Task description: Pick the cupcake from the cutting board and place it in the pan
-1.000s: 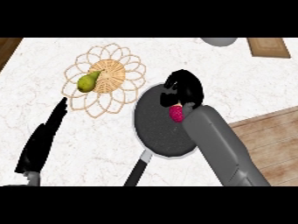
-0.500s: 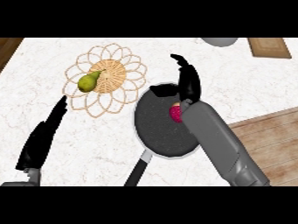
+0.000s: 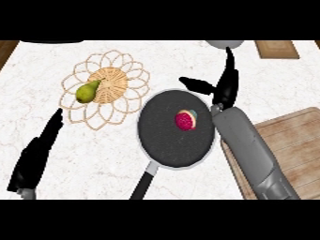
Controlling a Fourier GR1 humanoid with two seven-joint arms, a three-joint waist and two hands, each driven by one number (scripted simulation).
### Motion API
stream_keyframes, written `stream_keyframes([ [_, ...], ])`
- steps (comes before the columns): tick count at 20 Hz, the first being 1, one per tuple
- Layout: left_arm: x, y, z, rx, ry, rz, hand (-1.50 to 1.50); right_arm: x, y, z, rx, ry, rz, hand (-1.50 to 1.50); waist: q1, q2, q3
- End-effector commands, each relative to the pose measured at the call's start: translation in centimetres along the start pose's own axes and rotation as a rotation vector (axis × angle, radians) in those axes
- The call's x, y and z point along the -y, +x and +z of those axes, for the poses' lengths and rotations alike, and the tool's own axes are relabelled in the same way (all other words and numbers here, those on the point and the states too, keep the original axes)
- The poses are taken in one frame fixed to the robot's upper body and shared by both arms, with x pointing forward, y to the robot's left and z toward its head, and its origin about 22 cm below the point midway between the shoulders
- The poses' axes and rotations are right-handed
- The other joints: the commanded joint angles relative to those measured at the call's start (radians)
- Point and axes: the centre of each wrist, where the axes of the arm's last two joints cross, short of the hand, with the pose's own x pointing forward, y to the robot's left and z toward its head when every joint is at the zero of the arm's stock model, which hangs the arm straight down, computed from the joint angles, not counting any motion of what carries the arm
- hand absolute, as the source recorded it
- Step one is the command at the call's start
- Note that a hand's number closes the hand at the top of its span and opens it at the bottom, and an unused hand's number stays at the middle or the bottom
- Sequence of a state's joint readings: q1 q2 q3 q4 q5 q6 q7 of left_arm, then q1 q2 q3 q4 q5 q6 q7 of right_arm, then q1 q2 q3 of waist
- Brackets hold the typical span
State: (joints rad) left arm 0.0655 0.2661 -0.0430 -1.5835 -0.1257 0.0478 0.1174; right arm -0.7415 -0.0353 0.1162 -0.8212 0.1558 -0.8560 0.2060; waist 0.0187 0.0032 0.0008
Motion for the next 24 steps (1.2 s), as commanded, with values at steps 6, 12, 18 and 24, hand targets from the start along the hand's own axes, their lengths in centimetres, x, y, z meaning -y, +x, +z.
stream_keyframes([
  [6,-1.2,-0.7,1.7,-0.015,0.036,-0.007,0.00,11.8,-3.8,-1.3,0.082,-0.115,-0.031,-1.50,-0.035,-0.011,-0.001],
  [12,-0.5,0.9,0.3,-0.015,0.022,0.002,0.00,20.2,-6.4,0.5,0.109,-0.120,-0.014,-1.50,-0.032,-0.007,-0.001],
  [18,0.9,0.1,1.1,-0.012,0.018,0.001,0.00,27.8,-7.3,3.2,0.116,-0.104,0.001,-1.50,-0.029,-0.006,-0.001],
  [24,0.1,-0.8,1.2,-0.020,0.013,0.006,0.00,31.6,-9.6,4.2,0.110,-0.097,0.004,-1.50,-0.021,-0.004,-0.001],
])
